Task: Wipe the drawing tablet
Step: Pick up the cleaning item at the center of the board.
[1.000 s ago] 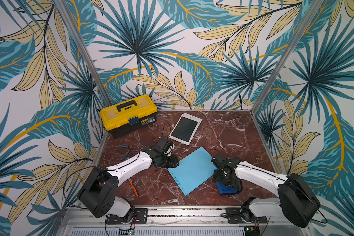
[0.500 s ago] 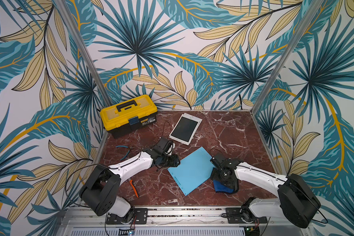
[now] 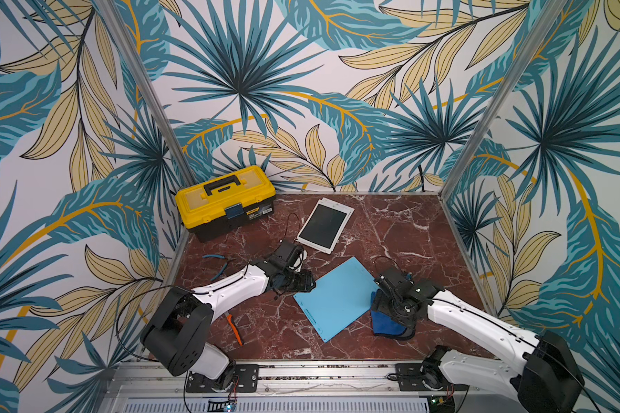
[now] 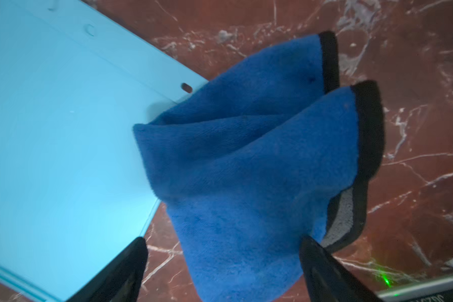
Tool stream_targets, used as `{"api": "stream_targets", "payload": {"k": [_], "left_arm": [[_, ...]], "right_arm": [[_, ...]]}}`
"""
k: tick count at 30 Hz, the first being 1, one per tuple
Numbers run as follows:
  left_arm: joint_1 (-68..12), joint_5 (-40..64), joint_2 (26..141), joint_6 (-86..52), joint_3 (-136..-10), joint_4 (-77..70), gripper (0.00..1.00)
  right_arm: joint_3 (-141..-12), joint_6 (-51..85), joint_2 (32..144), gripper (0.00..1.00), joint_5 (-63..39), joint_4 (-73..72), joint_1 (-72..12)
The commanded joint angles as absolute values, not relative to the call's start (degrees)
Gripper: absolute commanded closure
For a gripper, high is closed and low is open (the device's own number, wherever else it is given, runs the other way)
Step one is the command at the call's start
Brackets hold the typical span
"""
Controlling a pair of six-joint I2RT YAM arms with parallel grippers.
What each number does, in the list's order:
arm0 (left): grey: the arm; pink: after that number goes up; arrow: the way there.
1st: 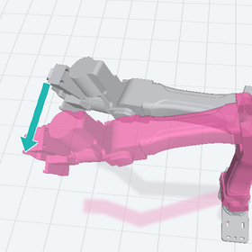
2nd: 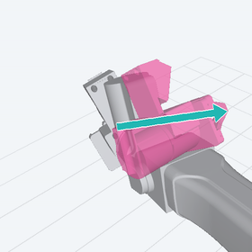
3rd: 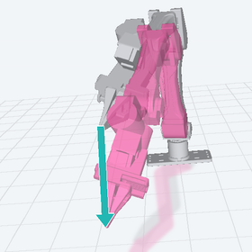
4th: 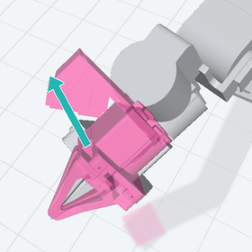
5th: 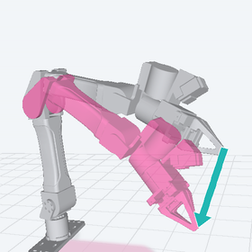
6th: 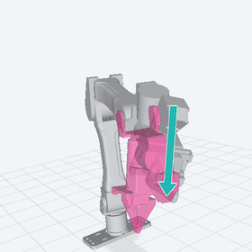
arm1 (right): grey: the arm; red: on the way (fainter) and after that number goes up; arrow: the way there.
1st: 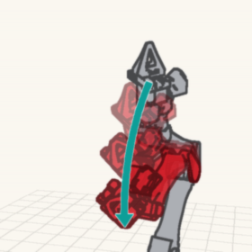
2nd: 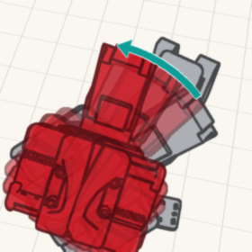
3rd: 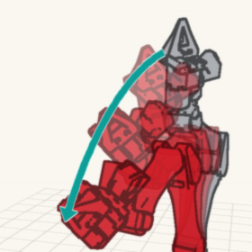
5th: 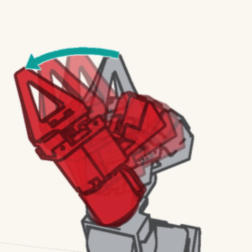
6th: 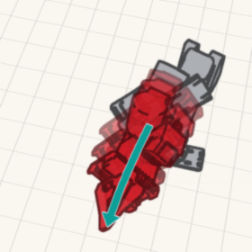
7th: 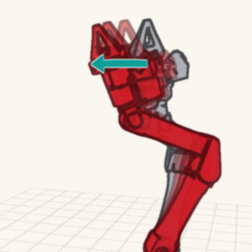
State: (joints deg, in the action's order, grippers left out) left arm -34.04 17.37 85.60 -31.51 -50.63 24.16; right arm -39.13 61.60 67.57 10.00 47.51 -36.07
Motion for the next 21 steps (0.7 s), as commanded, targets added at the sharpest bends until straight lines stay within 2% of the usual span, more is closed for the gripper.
{"api": "stream_targets", "payload": {"k": [1, 7, 10, 11, 13, 16, 18, 19, 21], "left_arm": [[-33.8, 18.1, 85.3, -30.9, -51.4, 23.2, 0.44], [-33.7, 18.1, 84.3, -30.9, -50.3, 23.2, 0.44], [-33.7, 18.1, 83.9, -30.9, -49.9, 23.2, 0.43], [-33.7, 18.1, 83.9, -30.8, -49.8, 23.2, 0.44], [-33.6, 18.0, 83.8, -30.8, -49.7, 23.2, 0.44], [-33.3, 18.3, 84.2, -30.7, -49.5, 23.2, 0.43], [-32.6, 19.2, 84.4, -30.7, -49.2, 23.2, 0.43], [-32.2, 19.8, 84.2, -30.8, -48.9, 23.2, 0.43], [-31.1, 20.7, 83.5, -31.1, -47.8, 23.0, 0.43]], "right_arm": [[-36.5, 61.4, 72.8, 0.06, 12.2, 46.0, -34.9], [-35.1, 63.4, 79.6, 0.04, 10.1, 39.9, -33.1], [-30.6, 64.9, 80.9, 0.09, 5.6, 32.3, -32.7], [-28.8, 65.7, 81.4, 0.14, 3.6, 28.9, -32.6], [-23.8, 67.8, 82.8, 0.34, -1.2, 19.9, -32.6], [-19.7, 69.6, 84.9, 0.74, -4.5, 13.1, -32.7], [-18.2, 69.9, 84.3, 0.97, -5.4, 13.1, -32.7], [-17.6, 69.9, 82.6, 1.00, -5.7, 13.1, -32.8], [-17.8, 68.9, 77.1, 1.00, -5.7, 16.0, -33.1]]}}
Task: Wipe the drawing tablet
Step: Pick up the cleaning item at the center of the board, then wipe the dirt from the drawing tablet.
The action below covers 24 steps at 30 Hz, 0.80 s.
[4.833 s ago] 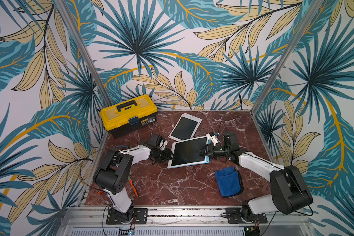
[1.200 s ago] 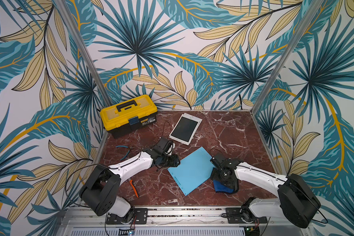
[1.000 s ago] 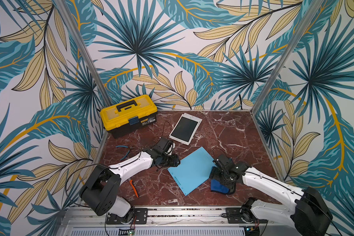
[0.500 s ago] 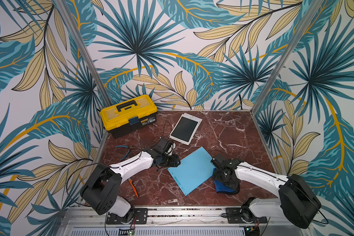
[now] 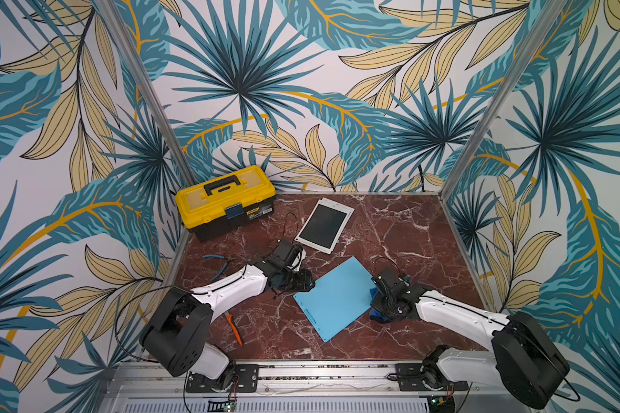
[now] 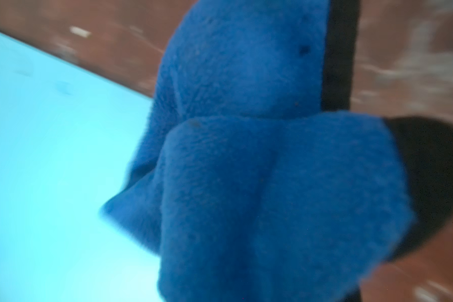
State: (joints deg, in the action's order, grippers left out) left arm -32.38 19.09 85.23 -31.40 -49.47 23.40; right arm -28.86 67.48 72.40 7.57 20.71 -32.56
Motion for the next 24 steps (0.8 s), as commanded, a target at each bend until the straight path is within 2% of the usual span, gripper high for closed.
{"api": "stream_targets", "payload": {"k": [1, 5, 8, 15, 18, 21, 23, 24], "left_arm": [[-30.4, 21.4, 83.1, -31.3, -47.0, 23.0, 0.43], [-30.0, 22.7, 81.2, -31.7, -42.8, 23.1, 0.43], [-31.2, 23.2, 80.5, -33.8, -39.4, 23.0, 0.44], [-34.1, 22.5, 71.9, -42.9, -31.2, 22.4, 0.45], [-35.2, 20.8, 70.6, -46.9, -30.0, 19.9, 0.41], [-35.2, 18.2, 73.5, -48.9, -31.0, 16.8, 0.34], [-35.2, 16.2, 77.9, -48.1, -33.4, 17.0, 0.34], [-35.2, 14.9, 80.8, -48.1, -34.8, 17.6, 0.38]], "right_arm": [[-19.0, 67.6, 72.7, 1.00, -4.9, 20.2, -33.3], [-29.8, 57.6, 57.7, 1.00, 3.6, 38.8, -33.3], [-38.9, 49.7, 57.3, 0.97, 7.3, 44.1, -31.4], [-58.5, 32.5, 85.3, 0.97, 5.2, 41.9, -28.3], [-66.7, 29.3, 96.7, 0.97, 1.8, 40.8, -27.3], [-70.9, 27.9, 104.8, 0.97, -0.2, 39.5, -27.3], [-71.7, 27.3, 108.2, 0.97, -2.6, 38.7, -27.3], [-71.5, 27.0, 109.2, 0.97, -4.1, 38.2, -27.4]]}}
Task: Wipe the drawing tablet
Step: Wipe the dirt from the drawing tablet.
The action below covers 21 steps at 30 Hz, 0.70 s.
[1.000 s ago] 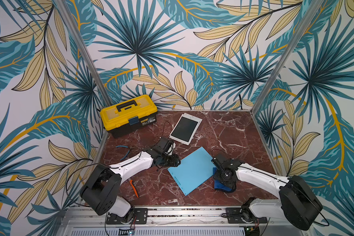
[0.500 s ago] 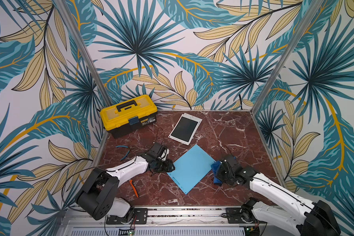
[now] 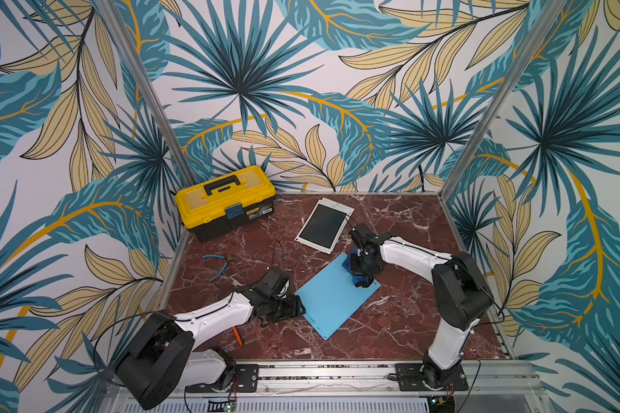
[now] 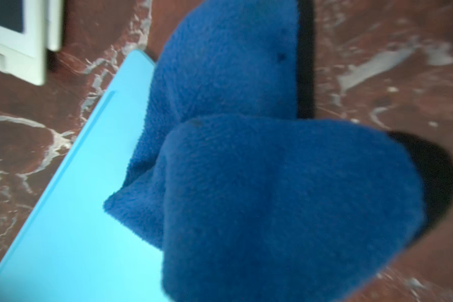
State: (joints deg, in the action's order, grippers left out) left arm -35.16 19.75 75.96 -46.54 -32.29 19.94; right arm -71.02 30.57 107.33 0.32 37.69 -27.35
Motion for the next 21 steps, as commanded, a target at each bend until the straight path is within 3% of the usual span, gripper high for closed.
{"api": "stream_targets", "payload": {"k": [1, 4, 5, 13, 18, 20, 21], "left_arm": [[-35.1, 14.2, 83.6, -48.7, -36.1, 18.2, 0.42], [-35.2, 12.5, 89.4, -50.5, -38.4, 20.0, 0.58], [-35.4, 11.1, 90.6, -50.7, -39.2, 21.5, 0.59], [-35.9, 1.9, 92.0, -49.4, -43.8, 33.7, 0.57], [-35.9, -1.6, 98.8, -48.3, -51.5, 39.6, 0.56], [-35.9, -3.1, 102.5, -48.2, -55.0, 42.7, 0.63], [-35.8, -4.9, 104.4, -48.1, -56.6, 43.9, 0.72]], "right_arm": [[-70.6, 27.1, 109.4, 0.97, -5.4, 37.3, -27.5], [-67.3, 27.1, 107.7, 0.97, -5.7, 35.9, -27.7], [-66.5, 27.0, 107.0, 0.96, -5.0, 35.8, -27.7], [-66.3, 25.3, 106.7, 0.96, -2.1, 37.8, -27.7], [-67.8, 24.3, 110.1, 0.96, -4.3, 37.3, -27.8], [-66.2, 24.8, 109.8, 0.96, -7.1, 35.0, -28.1], [-65.8, 25.0, 109.6, 0.96, -8.1, 34.2, -28.6]]}}
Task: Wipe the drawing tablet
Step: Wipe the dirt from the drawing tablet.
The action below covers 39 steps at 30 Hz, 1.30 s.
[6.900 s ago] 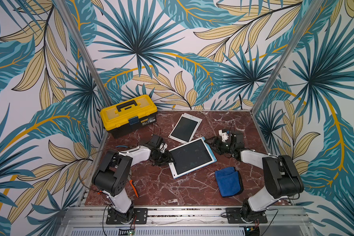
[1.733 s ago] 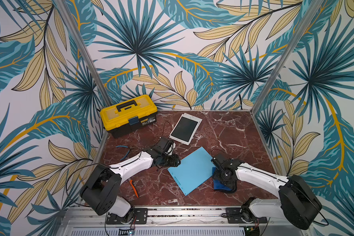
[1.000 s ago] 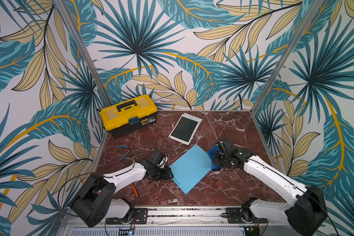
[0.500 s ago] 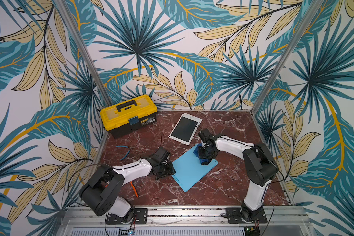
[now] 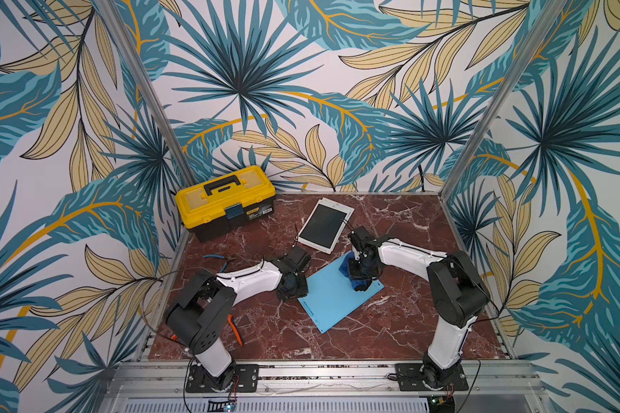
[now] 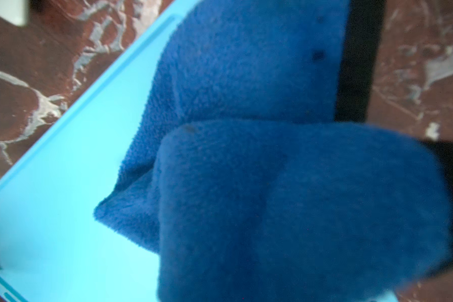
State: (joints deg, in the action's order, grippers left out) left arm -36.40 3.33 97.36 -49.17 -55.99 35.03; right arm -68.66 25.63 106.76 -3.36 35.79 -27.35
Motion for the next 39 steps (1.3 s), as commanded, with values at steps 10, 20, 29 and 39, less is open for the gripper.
{"api": "stream_targets", "payload": {"k": [10, 20, 29, 39], "left_arm": [[-35.8, -2.1, 109.3, -49.4, -58.8, 44.9, 0.79], [-35.8, -2.4, 110.0, -49.4, -58.8, 44.9, 0.78], [-35.8, -2.9, 110.0, -48.9, -58.2, 44.8, 0.78], [-35.8, -2.5, 110.3, -48.8, -58.8, 44.7, 0.78]], "right_arm": [[-63.7, 27.4, 108.0, 0.96, -13.6, 31.7, -37.5], [-57.5, 30.1, 109.8, 0.97, -13.9, 30.1, -38.6], [-44.8, 35.1, 92.7, 0.97, -2.7, 31.1, -26.6], [-41.4, 41.2, 92.5, 0.97, -13.5, 21.0, -38.3]]}}
